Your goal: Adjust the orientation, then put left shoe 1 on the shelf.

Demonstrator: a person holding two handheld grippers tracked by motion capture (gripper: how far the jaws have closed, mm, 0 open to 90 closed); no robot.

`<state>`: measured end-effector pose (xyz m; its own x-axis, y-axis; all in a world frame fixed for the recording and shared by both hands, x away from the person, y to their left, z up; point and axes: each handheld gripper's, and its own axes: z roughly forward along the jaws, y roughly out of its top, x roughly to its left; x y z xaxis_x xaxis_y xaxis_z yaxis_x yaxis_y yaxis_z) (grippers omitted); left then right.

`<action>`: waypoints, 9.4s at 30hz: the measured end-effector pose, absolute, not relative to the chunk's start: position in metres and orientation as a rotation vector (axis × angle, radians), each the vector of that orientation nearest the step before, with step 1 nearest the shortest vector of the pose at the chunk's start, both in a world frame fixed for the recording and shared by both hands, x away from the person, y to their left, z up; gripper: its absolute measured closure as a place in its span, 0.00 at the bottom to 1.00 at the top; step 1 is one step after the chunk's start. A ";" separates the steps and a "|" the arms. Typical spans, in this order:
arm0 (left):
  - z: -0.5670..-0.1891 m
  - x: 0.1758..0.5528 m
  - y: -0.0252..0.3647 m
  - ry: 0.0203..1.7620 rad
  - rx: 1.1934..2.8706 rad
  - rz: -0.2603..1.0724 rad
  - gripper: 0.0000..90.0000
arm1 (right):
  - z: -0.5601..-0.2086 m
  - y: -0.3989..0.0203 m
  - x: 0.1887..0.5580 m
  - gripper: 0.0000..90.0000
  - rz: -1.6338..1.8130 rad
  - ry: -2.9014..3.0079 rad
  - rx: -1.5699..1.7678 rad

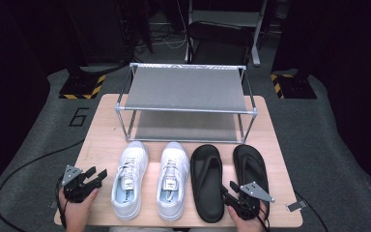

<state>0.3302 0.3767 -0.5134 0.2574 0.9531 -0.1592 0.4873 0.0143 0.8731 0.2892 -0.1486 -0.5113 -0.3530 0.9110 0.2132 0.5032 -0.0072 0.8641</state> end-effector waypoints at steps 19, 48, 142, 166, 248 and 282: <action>-0.515 0.333 0.373 1.362 1.626 0.641 0.51 | -0.520 -0.144 0.294 0.62 1.306 1.976 1.527; -0.515 0.334 0.370 1.352 1.644 0.659 0.50 | -0.525 -0.141 0.294 0.61 1.335 1.980 1.612; -0.512 0.332 0.373 1.351 1.616 0.700 0.50 | -0.535 -0.139 0.291 0.65 1.507 1.854 1.953; -0.512 0.332 0.373 1.356 1.611 0.712 0.50 | -0.533 -0.155 0.292 0.74 1.616 1.748 1.993; -0.509 0.329 0.381 1.354 1.559 0.710 0.50 | -0.471 -0.131 0.390 0.74 1.772 1.633 1.984; -0.511 0.328 0.382 1.351 1.547 0.700 0.50 | -0.491 -0.096 0.473 0.74 1.700 1.595 2.014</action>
<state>0.3279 0.3823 -0.5105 0.2310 0.9606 -0.1545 0.4277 0.0424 0.9029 0.4729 -0.0958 -0.4909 -0.1444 0.7099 0.6894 0.6428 -0.4624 0.6108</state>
